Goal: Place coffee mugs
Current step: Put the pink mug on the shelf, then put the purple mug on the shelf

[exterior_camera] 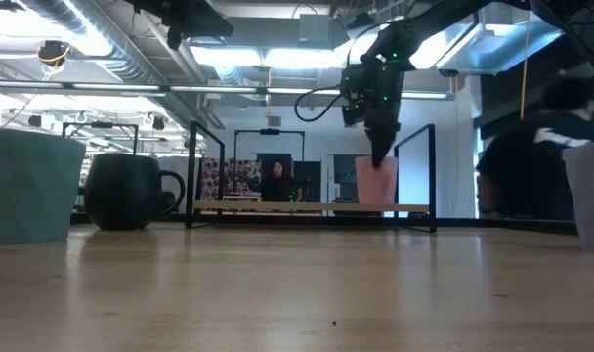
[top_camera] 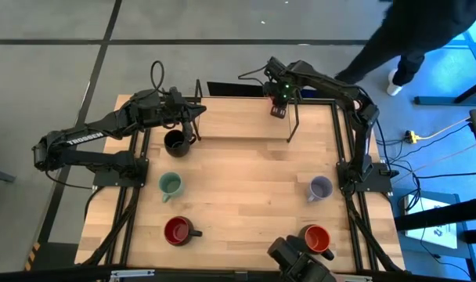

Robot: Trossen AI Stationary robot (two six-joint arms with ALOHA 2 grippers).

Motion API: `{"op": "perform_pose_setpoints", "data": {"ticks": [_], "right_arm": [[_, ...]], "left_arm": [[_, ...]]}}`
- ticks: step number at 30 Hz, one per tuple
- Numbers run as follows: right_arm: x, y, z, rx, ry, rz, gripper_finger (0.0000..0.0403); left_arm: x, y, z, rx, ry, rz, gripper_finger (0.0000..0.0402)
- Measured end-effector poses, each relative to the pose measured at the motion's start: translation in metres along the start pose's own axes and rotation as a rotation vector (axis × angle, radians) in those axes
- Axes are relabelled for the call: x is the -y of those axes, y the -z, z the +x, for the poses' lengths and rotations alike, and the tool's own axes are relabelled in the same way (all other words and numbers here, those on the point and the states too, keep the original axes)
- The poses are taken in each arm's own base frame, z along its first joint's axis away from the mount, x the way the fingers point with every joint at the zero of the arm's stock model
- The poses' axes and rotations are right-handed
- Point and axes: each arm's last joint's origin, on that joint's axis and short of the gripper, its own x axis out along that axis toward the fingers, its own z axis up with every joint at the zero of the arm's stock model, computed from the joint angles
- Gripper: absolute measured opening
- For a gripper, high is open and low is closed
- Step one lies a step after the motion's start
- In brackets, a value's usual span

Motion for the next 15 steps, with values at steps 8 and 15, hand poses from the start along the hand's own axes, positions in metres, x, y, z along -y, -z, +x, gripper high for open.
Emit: {"op": "perform_pose_setpoints", "data": {"ticks": [8, 15], "right_arm": [[0.001, -0.003, -0.014, -0.005, 0.036, 0.009, 0.013], [-0.016, -0.019, -0.069, 0.053, 0.032, 0.036, 0.015]], "left_arm": [[0.0, 0.0, 0.0, 0.002, 0.0, 0.0, 0.0018], [0.0, 0.0, 0.0, 0.002, 0.0, 0.004, 0.0018]]}}
